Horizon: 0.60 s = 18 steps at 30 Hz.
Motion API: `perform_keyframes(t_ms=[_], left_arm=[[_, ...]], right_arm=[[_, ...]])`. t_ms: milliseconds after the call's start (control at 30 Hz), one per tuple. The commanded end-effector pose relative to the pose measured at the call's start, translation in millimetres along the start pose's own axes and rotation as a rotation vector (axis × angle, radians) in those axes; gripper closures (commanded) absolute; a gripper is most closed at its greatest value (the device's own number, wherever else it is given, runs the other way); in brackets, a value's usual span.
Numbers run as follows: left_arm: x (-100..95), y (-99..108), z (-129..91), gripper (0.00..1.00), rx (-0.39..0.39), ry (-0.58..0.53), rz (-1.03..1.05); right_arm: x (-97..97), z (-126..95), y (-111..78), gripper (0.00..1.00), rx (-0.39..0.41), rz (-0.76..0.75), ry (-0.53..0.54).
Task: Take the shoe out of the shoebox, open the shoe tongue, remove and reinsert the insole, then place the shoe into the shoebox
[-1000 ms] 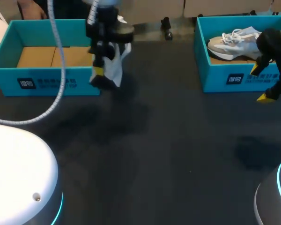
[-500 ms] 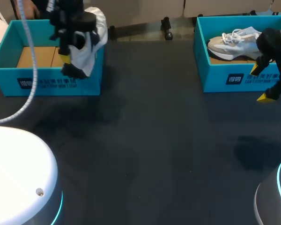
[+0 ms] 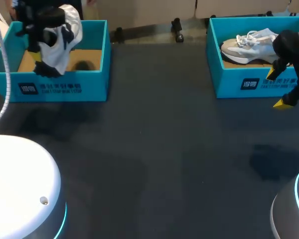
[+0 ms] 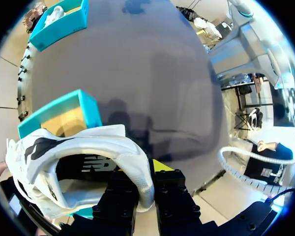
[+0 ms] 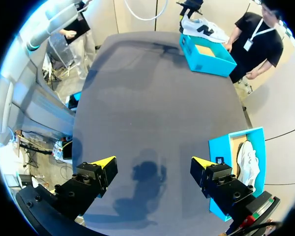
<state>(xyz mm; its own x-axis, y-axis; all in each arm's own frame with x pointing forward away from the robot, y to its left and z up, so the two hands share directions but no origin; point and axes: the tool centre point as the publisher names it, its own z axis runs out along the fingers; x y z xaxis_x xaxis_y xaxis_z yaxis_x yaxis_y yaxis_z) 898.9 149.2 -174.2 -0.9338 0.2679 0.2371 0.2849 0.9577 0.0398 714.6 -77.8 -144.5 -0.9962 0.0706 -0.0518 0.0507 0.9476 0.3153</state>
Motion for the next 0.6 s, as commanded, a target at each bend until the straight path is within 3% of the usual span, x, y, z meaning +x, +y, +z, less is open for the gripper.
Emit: perform_keyframes(t_ms=[33,300,600], left_arm=[[-6.9,24,0,1.0,0.011,-0.004,0.001],[-27.9,70,4,1.0,0.016,0.022,0.021],[-51.9,111,5,1.0,-0.035,0.009,0.098]], right_arm=[[-1.3,1,0.9,0.0,0.003,0.001,0.002],[-1.3,1,0.9,0.0,0.003,0.001,0.002],[-1.3,1,0.9,0.0,0.003,0.001,0.002]])
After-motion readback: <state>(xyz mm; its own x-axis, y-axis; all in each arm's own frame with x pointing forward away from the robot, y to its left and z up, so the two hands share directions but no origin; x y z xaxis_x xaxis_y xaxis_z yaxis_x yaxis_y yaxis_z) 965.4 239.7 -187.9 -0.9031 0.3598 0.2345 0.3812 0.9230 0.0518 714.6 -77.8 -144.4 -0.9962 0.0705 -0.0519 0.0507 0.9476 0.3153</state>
